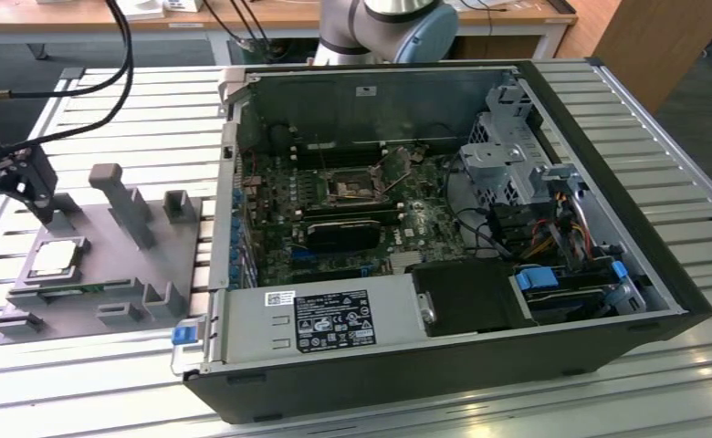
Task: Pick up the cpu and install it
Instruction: 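Pick up the cpu and move it towards the insertion slot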
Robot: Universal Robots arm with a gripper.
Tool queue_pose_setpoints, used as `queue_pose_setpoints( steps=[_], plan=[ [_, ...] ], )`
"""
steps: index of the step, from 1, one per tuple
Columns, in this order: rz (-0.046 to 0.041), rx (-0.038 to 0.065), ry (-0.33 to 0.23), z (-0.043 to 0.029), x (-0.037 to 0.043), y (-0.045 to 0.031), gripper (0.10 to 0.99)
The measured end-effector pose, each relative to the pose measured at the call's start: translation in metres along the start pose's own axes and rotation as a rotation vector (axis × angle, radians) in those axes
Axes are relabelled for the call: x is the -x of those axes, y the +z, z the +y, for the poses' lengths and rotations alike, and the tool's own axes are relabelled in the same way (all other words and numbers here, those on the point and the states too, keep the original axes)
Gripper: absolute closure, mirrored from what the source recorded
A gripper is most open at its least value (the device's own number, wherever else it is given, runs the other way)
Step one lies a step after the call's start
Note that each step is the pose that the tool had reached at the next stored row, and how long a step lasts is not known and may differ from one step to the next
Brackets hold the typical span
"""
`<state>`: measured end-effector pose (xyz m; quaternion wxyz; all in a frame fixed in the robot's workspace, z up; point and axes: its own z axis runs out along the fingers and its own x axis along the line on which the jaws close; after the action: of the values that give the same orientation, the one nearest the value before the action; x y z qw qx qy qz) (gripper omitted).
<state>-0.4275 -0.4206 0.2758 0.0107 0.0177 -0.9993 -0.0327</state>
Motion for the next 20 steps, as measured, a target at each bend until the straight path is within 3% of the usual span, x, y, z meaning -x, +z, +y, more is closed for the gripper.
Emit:
queue_pose_setpoints(
  steps=[11, 20],
  plan=[
    [0.0009, 0.000, -0.010, -0.0032, 0.0003, 0.0195, 0.369],
    [0.0009, 0.000, -0.004, -0.0037, 0.0006, 0.0308, 0.369]
  ],
)
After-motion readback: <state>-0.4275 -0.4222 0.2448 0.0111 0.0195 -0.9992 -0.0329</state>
